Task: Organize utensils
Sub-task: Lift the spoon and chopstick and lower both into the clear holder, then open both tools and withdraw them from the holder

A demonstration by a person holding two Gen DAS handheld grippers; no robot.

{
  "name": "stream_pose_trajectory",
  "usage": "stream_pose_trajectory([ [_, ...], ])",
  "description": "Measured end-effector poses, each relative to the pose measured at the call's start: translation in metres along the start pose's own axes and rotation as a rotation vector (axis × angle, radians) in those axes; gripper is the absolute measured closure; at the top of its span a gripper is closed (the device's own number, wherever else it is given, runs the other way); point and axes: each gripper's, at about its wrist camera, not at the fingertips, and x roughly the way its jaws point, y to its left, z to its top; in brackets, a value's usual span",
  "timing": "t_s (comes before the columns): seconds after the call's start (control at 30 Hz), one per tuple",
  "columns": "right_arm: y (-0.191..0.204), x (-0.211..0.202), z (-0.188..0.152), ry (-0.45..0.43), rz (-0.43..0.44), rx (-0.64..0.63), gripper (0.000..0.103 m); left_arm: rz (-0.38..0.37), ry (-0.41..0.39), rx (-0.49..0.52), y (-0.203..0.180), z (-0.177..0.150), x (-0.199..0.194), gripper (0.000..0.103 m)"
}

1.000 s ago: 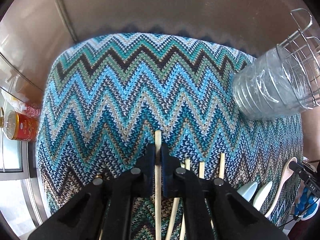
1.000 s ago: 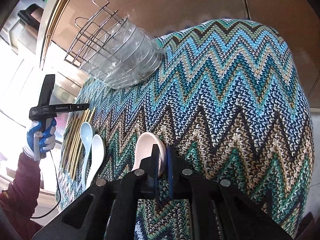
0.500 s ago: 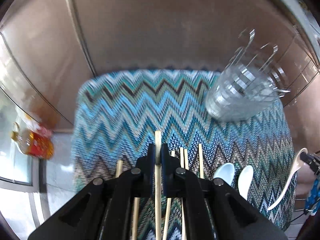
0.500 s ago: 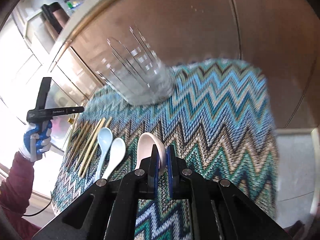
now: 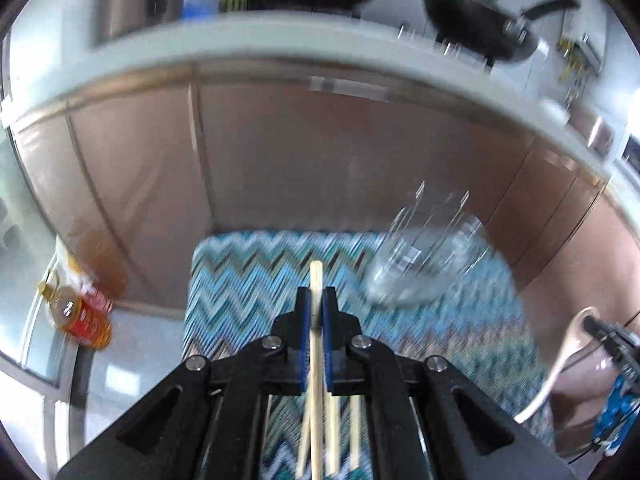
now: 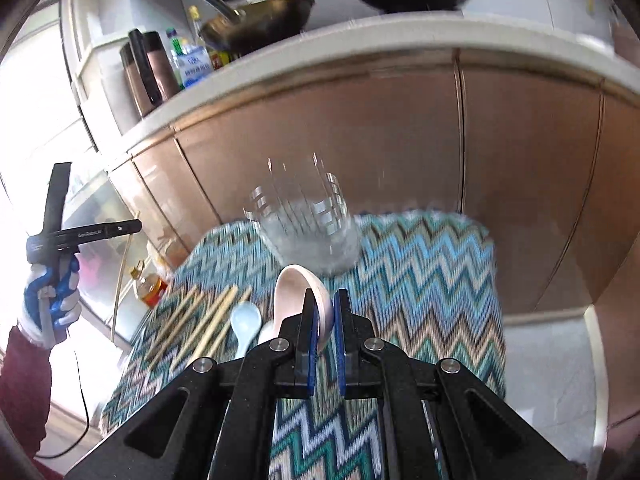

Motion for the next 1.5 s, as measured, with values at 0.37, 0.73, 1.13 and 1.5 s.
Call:
stream_pose_trajectory([
  [0.37, 0.045, 0.037, 0.097, -0.257, -0.21, -0.165, 0.096, -0.126, -0.505, -0.19, -0.05, 0.078, -0.028, 0.098],
  [0.73, 0.036, 0.129, 0.101, -0.284, -0.356, -0.276, 0.096, -0.035, -0.683, -0.216, -0.088, 0.083, 0.063, 0.098],
  [1.13, 0.028, 0.163, 0.065, -0.265, -0.346, -0.269, 0.066, 0.045, -0.649, -0.173, -0.09, 0.046, 0.121, 0.067],
  [1.5, 0.043, 0.093, 0.065, -0.324, -0.32, -0.231, 0.062, 0.073, -0.645, -0.111, -0.059, 0.048, 0.027, 0.063],
])
